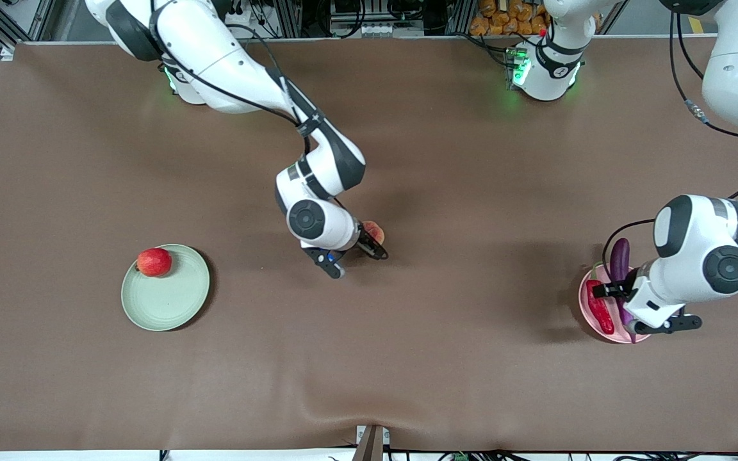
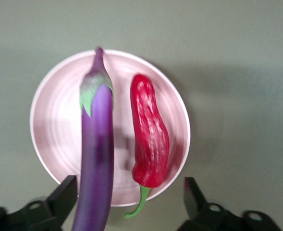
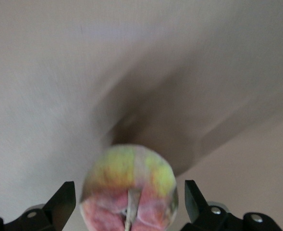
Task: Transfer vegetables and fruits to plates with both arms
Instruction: 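Release the pepper on the pink plate while the right gripper grasps the peach, then place the peach on the green plate while the left arm withdraws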
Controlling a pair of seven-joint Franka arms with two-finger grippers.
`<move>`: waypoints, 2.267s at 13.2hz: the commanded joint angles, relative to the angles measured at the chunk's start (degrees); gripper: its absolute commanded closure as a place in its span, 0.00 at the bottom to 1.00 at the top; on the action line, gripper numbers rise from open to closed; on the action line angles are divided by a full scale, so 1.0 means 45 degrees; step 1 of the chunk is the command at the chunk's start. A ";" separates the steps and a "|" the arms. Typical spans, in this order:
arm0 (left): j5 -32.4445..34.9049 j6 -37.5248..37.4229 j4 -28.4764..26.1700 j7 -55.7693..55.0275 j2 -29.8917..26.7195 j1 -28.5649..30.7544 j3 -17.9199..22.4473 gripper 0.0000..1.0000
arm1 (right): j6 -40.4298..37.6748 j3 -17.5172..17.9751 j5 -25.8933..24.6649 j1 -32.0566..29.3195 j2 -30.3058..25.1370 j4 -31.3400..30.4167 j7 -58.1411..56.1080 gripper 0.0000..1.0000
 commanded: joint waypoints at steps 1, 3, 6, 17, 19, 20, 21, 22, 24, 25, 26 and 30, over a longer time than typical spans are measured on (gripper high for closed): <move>0.0368 -0.0408 0.0119 0.0449 -0.1364 -0.0007 -0.0137 0.00 | 0.0188 -0.0071 -0.1652 0.0409 0.0140 0.0112 0.0215 0.10; 0.0194 -0.0680 0.0100 0.0977 -0.2750 -0.0008 -0.0545 0.00 | -0.0085 -0.0013 -0.1564 -0.0176 0.0024 0.0229 0.0233 1.00; -0.0234 -0.2259 0.0119 0.1077 -0.4976 0.0031 -0.1367 0.00 | -0.2384 0.0026 -0.1543 -0.1617 -0.0406 0.0850 -0.0697 1.00; -0.4473 -0.5872 0.0803 0.1097 -0.8301 -0.4913 0.4025 0.00 | -0.6361 -0.0345 -0.3769 -0.8165 -0.0661 0.1911 -1.1892 1.00; -0.4631 -0.6423 0.0784 0.1116 -0.8440 -0.5788 0.5037 0.00 | -0.5752 -0.0306 -0.3555 -0.8478 -0.0564 0.1403 -1.2090 1.00; -0.4748 -0.6598 0.0706 0.1117 -0.8673 -0.5808 0.5096 0.00 | -0.5731 -0.0306 -0.3555 -0.8421 -0.0563 0.1401 -1.2090 0.92; -0.4768 -0.6658 0.0396 0.1136 -0.8868 -0.5808 0.5116 0.00 | -0.5731 -0.0325 -0.3574 -0.8421 -0.0524 0.1401 -1.2090 0.27; -0.4788 -0.6658 0.0122 0.1156 -0.9064 -0.5770 0.5135 0.00 | -0.5750 -0.0286 -0.3516 -0.8517 -0.0485 0.1401 -1.2071 0.00; -0.4944 -0.6639 -0.0230 0.1175 -0.9492 -0.5595 0.5097 0.00 | -0.5867 -0.0247 -0.3340 -0.8363 -0.0621 0.1537 -1.2090 0.00; -0.4732 -0.6620 -0.0309 0.1233 -0.9592 -0.5729 0.5116 0.00 | -0.5868 -0.0228 -0.3340 -0.8323 -0.0699 0.1635 -1.2090 0.00; -0.4768 -0.6581 -0.0272 0.1350 -0.9419 -0.5595 0.5135 0.00 | -0.5945 -0.0131 -0.3320 -0.8362 -0.0777 0.1694 -1.2110 0.00; -0.4944 -0.6697 -0.0291 0.1390 -0.9417 -0.5320 0.5155 0.00 | -0.8400 0.0066 -0.3418 -0.8284 -0.1032 0.3855 -1.2695 0.00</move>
